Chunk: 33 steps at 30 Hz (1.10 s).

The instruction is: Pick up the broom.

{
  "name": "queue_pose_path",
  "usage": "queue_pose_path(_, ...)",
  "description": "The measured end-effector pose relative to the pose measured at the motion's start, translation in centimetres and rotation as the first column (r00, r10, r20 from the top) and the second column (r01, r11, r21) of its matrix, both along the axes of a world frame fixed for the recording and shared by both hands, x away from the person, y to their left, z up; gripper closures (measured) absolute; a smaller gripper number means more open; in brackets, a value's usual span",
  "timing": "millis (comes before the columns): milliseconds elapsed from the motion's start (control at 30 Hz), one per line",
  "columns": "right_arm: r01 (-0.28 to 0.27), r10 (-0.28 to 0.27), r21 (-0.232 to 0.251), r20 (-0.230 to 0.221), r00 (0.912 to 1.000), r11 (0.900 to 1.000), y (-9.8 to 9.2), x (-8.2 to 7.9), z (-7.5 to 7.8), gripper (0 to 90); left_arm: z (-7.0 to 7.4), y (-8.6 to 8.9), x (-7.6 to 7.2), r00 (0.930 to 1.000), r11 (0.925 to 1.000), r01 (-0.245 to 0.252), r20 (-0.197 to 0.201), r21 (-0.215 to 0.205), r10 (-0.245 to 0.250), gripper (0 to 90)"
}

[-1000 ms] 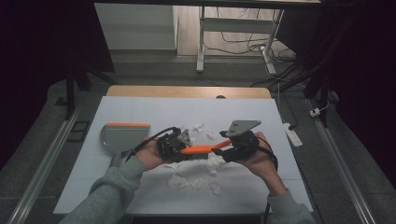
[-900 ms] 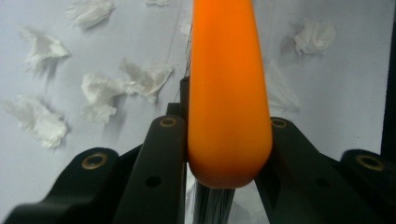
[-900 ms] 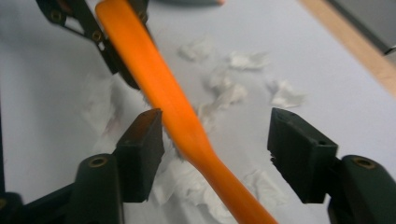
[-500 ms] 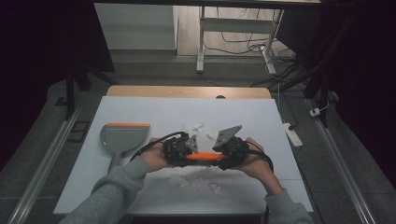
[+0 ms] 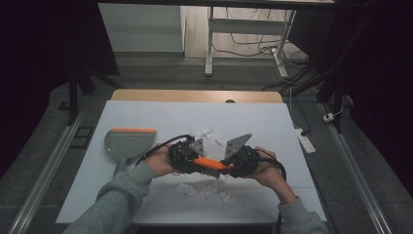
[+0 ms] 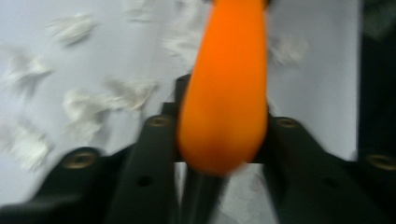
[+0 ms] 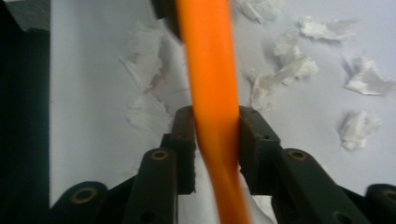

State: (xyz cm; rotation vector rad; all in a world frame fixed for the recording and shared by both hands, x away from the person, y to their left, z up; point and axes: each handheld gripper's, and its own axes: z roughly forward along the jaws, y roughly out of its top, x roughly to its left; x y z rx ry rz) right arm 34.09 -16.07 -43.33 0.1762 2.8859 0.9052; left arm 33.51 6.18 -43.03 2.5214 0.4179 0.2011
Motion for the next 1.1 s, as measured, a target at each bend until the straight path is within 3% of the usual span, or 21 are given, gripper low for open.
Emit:
queue_pose_path(33,0.015,-0.015,0.007,0.011,0.9998,1.0,-0.1,0.0,0.1,70.7,0.2,0.5,-0.1,0.9991,0.9987,-0.041,0.008,-0.03,0.041,44.1)
queue_pose_path(100,0.041,-0.041,0.01,0.023,0.9989,0.999,-0.3,0.0,0.3,70.7,0.6,1.6,-0.4,0.9943,0.9931,-0.099,0.032,-0.063,0.101,31.1)
queue_pose_path(267,0.071,-0.073,0.062,0.033,0.9968,0.996,-1.0,0.3,0.8,70.7,1.0,4.4,-2.4,0.9743,0.9716,-0.203,0.075,-0.122,0.213,27.0)
queue_pose_path(333,0.074,-0.076,0.07,0.031,0.9967,0.995,-1.1,0.5,0.9,70.7,0.8,5.5,-3.3,0.96,0.9588,-0.25,0.095,-0.135,0.263,26.6)
queue_pose_path(467,0.103,-0.106,0.094,0.033,0.9938,0.99,-1.7,0.7,1.0,70.7,-0.1,7.6,-4.8,0.9268,0.9222,-0.347,0.089,-0.171,0.365,26.5)
queue_pose_path(533,0.118,-0.122,0.101,0.036,0.9918,0.988,-1.9,0.8,1.1,70.7,-0.7,8.6,-5.6,0.9147,0.9077,-0.375,0.085,-0.189,0.395,26.5)
queue_pose_path(633,0.139,-0.144,0.111,0.04,0.9887,0.984,-2.4,0.9,1.2,70.7,-1.5,9.8,-6.7,0.8952,0.8942,-0.409,0.11,-0.182,0.432,26.3)
queue_pose_path(700,0.151,-0.156,0.123,0.04,0.9869,0.981,-2.6,1.0,1.3,70.7,-1.9,10.5,-7.2,0.8875,0.8863,-0.422,0.112,-0.19,0.447,26.1)
queue_pose_path(800,0.168,-0.175,0.139,0.042,0.9836,0.976,-3.0,1.2,1.5,70.7,-2.3,11.4,-7.9,0.8827,0.8794,-0.428,0.113,-0.209,0.456,25.9)
queue_pose_path(933,0.207,-0.215,0.15,0.043,0.9756,0.967,-3.8,1.5,1.6,70.7,-3.2,12.9,-8.6,0.8651,0.8565,-0.457,0.103,-0.24,0.491,25.5)
queue_pose_path(1000,0.226,-0.236,0.159,0.049,0.9705,0.961,-4.2,1.6,1.7,70.7,-3.8,13.8,-9.0,0.8506,0.838,-0.487,0.083,-0.245,0.519,25.3)
queue_pose_path(1067,0.249,-0.261,0.172,0.051,0.9639,0.953,-4.7,1.5,1.9,70.7,-4.4,14.7,-9.3,0.8433,0.8258,-0.507,0.056,-0.247,0.535,25.2)
queue_pose_path(1100,0.255,-0.268,0.174,0.057,0.9617,0.951,-5.0,1.6,2.0,70.7,-4.6,15.1,-9.6,0.8347,0.8153,-0.52,0.051,-0.255,0.548,25.1)
